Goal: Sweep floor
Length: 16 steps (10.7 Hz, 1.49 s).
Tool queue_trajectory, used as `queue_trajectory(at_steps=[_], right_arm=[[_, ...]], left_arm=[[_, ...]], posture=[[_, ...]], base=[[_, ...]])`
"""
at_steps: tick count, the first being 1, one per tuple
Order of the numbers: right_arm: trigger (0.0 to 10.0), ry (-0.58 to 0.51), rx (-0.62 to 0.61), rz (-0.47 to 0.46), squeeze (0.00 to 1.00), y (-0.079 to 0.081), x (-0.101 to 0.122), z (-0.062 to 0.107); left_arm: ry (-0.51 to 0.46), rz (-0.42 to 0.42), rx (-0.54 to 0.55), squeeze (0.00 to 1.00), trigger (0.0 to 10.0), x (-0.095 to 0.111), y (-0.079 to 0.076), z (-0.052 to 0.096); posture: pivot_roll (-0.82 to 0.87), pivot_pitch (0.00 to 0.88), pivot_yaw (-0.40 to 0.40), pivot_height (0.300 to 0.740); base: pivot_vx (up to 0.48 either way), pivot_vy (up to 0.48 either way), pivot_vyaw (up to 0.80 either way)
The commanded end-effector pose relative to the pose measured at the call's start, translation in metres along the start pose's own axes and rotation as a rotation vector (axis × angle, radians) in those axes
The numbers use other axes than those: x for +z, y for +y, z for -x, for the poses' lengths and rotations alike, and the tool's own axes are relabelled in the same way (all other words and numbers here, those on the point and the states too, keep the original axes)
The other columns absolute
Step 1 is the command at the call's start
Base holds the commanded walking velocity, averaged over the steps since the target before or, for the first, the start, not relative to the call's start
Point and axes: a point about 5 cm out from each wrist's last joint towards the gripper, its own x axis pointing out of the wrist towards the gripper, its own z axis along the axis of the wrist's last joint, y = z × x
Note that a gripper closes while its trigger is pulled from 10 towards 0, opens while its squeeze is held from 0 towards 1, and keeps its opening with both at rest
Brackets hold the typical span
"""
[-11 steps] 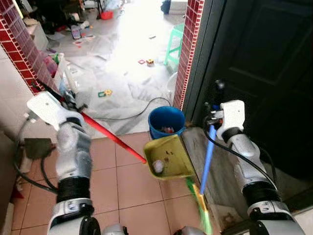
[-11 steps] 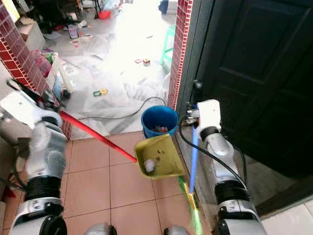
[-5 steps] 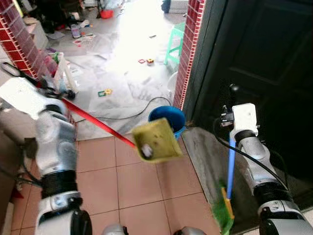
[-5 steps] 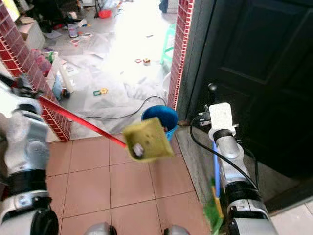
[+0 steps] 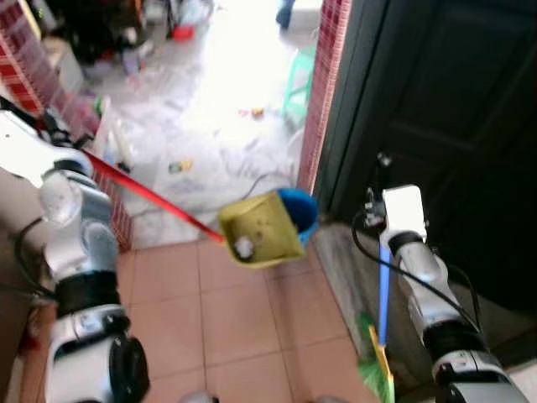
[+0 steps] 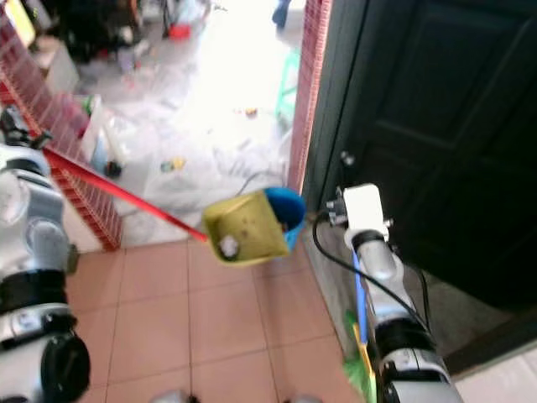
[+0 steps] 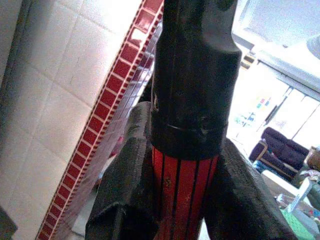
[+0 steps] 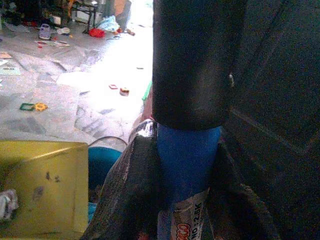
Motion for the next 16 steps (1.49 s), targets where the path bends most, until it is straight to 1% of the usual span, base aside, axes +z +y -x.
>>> queue_trajectory(at_steps=[1,3,5,8,11,16], right_arm=[[10.0,-0.030,-0.005,0.013,0.00,-0.002,0.005,-0.002],[10.0,-0.035,-0.003,0.011,0.00,-0.003,0.006,-0.001],[10.0,-0.033,0.003,0.010,0.00,-0.004,0.005,0.000],[10.0,-0.035,-0.001,0.013,0.00,-0.006,0.006,-0.002],[10.0,-0.042,0.006,0.007,0.00,-0.007,0.007,-0.003],[10.0,-0.037,0.025,0.005,0.00,-0.007,0.004,-0.001]], left_arm=[[-0.113,0.055,-0.020,0.00,10.0,0.024,-0.013,-0.007],[-0.110,0.058,-0.033,0.00,10.0,0.021,-0.018,-0.008],[-0.110,0.059,-0.028,0.00,10.0,0.016,-0.019,-0.007],[-0.112,0.060,-0.030,0.00,10.0,0.015,-0.020,-0.008],[-0.114,0.060,-0.025,0.00,10.0,0.013,-0.020,-0.008],[-0.116,0.055,-0.007,0.00,10.0,0.013,-0.018,-0.008]], posture=[[-0.15,0.000,0.037,0.740],[-0.16,0.000,0.038,0.740],[-0.17,0.000,0.035,0.740],[-0.17,0.000,0.033,0.740],[-0.17,0.000,0.031,0.740],[-0.17,0.000,0.030,0.740]], base=[[0.465,0.000,0.00],[0.471,0.000,0.00],[0.472,0.000,0.00],[0.471,0.000,0.00],[0.466,0.000,-0.73],[0.436,0.000,0.00]])
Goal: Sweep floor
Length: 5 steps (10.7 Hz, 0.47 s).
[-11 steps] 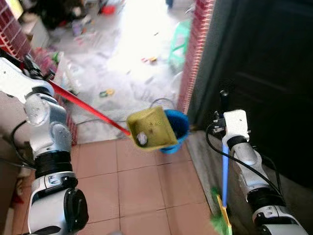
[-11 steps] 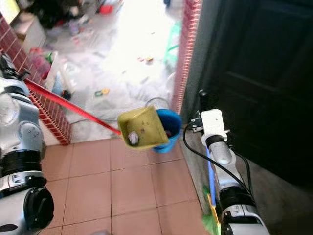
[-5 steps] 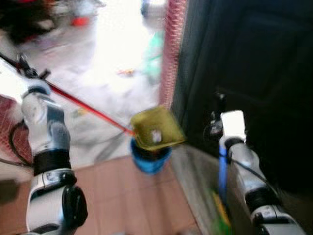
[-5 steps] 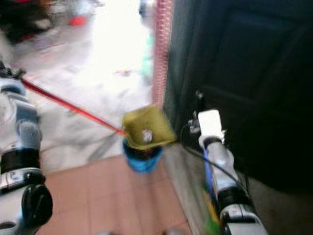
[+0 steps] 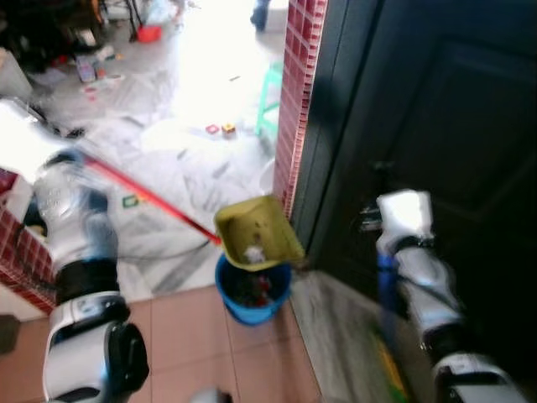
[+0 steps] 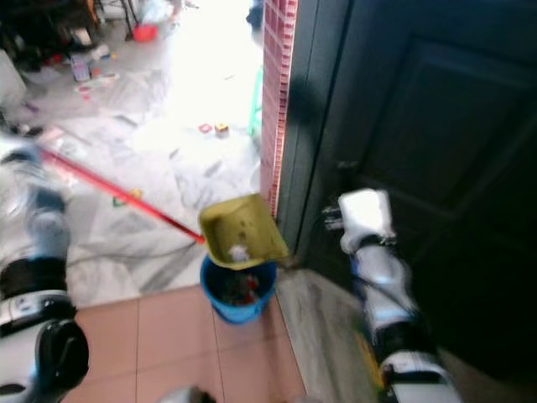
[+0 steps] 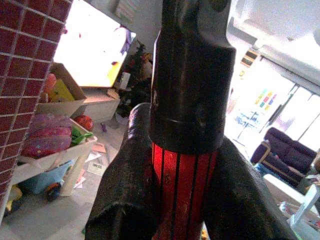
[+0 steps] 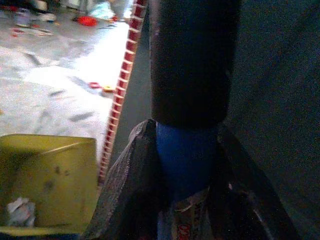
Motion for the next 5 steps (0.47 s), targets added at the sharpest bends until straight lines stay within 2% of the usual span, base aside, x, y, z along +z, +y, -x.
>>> queue_trajectory(at_steps=[1,4,5], right_arm=[[10.0,-0.024,-0.037,0.009,0.00,-0.0137,0.0048,0.0004],[10.0,-0.020,-0.037,0.009,0.00,-0.0150,0.0042,0.0007],[10.0,-0.020,-0.036,0.008,0.00,-0.0149,0.0039,0.0010]], left_arm=[[-0.076,0.038,-0.039,0.00,10.0,0.0155,-0.0178,-0.0016],[-0.065,0.010,-0.045,0.00,10.0,0.0147,-0.0169,-0.0010],[-0.070,-0.044,-0.067,0.00,10.0,0.0160,-0.0180,-0.0004]], posture=[[-0.17,0.000,0.030,0.740],[-0.18,0.000,0.028,0.740],[-0.18,0.000,0.028,0.740]], base=[[0.244,0.000,0.00],[0.000,0.000,0.00],[0.000,0.000,0.00]])
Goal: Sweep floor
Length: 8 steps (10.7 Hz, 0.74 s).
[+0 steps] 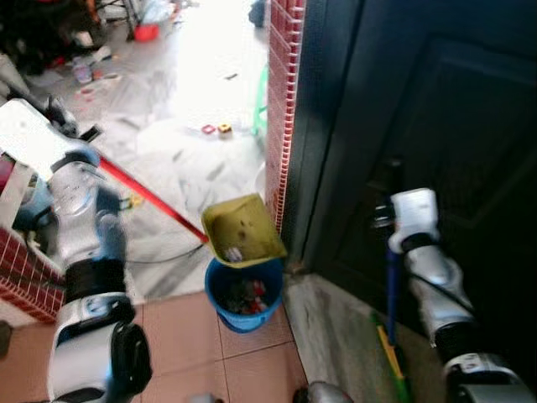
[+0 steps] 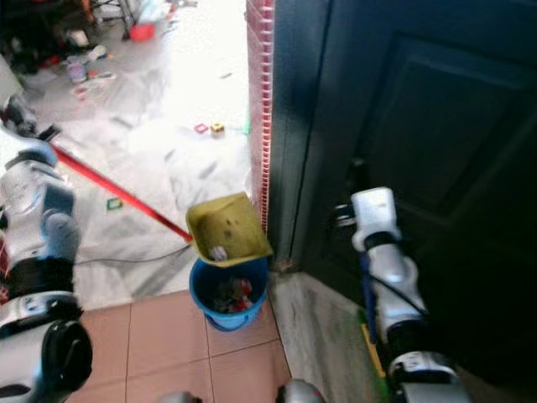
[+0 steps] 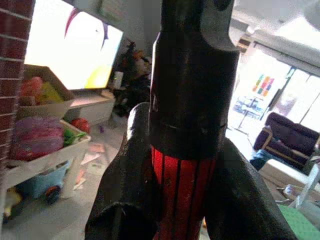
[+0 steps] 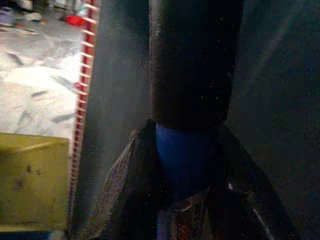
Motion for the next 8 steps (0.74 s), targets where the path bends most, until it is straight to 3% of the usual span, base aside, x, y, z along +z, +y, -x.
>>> queue_trajectory(at_steps=[1,5,8], right_arm=[[10.0,-0.018,-0.003,-0.006,0.00,-0.001,0.004,-0.002],[10.0,-0.017,-0.001,-0.006,0.00,0.000,0.004,-0.003],[10.0,-0.025,-0.002,-0.010,0.00,0.000,0.006,-0.004]], left_arm=[[-0.086,0.005,-0.048,0.00,10.0,0.025,-0.011,-0.004],[-0.173,-0.102,-0.148,0.00,10.0,0.047,-0.023,-0.007],[-0.236,-0.219,-0.306,0.00,10.0,0.047,-0.047,0.004]], posture=[[-0.17,0.000,0.029,0.740],[-0.16,0.000,0.027,0.740],[-0.17,0.000,0.029,0.740]], base=[[0.000,0.000,0.00],[0.000,0.000,0.00],[0.000,0.000,0.00]])
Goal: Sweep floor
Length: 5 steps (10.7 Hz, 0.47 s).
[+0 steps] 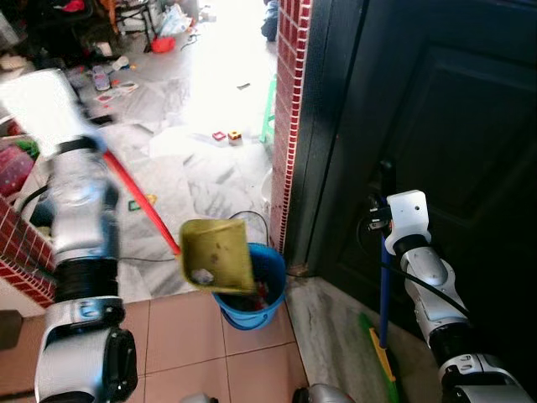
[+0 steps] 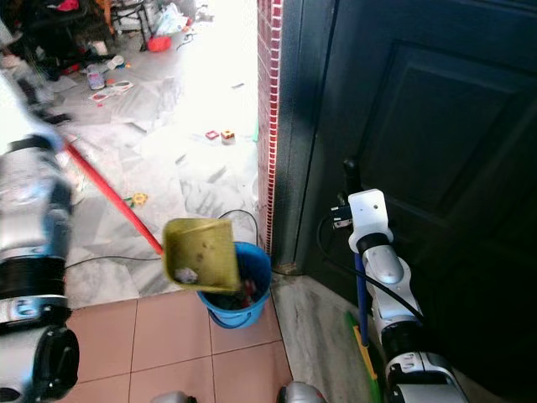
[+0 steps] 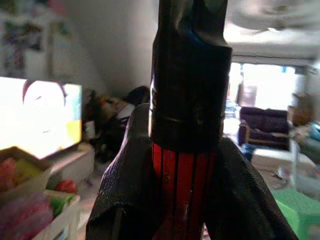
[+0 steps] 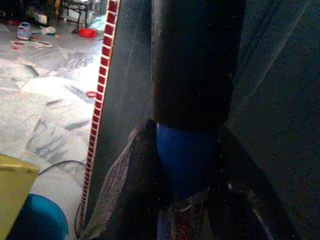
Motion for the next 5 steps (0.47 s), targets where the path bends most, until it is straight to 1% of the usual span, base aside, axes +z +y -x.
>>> queue_trajectory(at_steps=[1,2,4,5], right_arm=[[10.0,-0.026,-0.004,0.003,0.00,-0.002,0.007,-0.004],[10.0,-0.027,-0.007,0.004,0.00,-0.002,0.007,-0.004],[10.0,-0.030,-0.004,0.001,0.00,-0.001,0.008,-0.006],[10.0,-0.033,-0.004,0.000,0.00,0.000,0.009,-0.007]], left_arm=[[-0.134,-0.002,-0.036,0.00,10.0,0.027,-0.006,-0.005],[-0.153,-0.020,-0.145,0.00,10.0,0.026,-0.023,0.001],[-0.205,-0.068,-0.331,0.00,10.0,0.027,-0.048,0.016],[-0.217,-0.071,-0.397,0.00,10.0,0.027,-0.057,0.022]], posture=[[-0.17,0.000,0.030,0.740],[-0.17,0.000,0.030,0.740],[-0.16,0.000,0.027,0.740],[-0.16,0.000,0.027,0.740]], base=[[0.000,0.000,0.00],[0.000,0.000,0.00],[0.000,0.000,0.00],[0.000,0.000,0.00]])
